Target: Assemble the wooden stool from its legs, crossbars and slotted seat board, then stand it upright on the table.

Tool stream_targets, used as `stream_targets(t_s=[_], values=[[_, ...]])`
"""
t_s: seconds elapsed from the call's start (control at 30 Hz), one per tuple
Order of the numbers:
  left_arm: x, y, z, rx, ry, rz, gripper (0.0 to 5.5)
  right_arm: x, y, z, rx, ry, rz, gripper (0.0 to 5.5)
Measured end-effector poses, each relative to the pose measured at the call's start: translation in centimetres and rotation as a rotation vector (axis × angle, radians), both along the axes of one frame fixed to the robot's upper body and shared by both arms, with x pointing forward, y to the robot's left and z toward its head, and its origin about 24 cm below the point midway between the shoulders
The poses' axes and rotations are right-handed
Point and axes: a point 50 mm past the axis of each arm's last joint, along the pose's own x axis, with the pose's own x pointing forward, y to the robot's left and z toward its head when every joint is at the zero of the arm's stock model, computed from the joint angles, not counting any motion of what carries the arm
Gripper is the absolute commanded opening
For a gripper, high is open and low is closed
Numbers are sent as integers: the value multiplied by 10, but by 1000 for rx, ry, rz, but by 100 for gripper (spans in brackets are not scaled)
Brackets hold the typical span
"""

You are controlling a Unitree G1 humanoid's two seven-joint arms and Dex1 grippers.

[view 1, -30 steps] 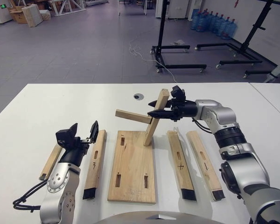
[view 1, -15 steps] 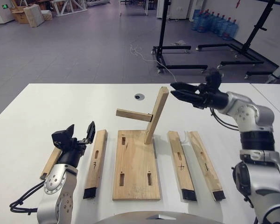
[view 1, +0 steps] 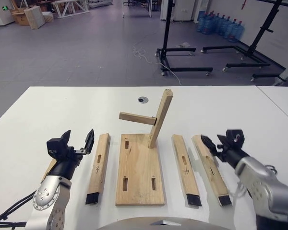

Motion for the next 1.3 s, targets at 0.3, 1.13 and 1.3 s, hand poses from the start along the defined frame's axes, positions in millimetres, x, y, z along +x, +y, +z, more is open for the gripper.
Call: stream_targets(t_s=[0.3, 1.13, 1.3], values=[[-16, -2, -3, 32, 116, -39, 450, -51, 14, -19, -10, 359, 59, 371], [24, -7, 8, -14, -111, 24, 450, 58, 8, -15, 47, 68, 25, 202], [42, -4, 18, -12, -171, -18, 450, 122, 17, 64, 117, -461, 31, 202]])
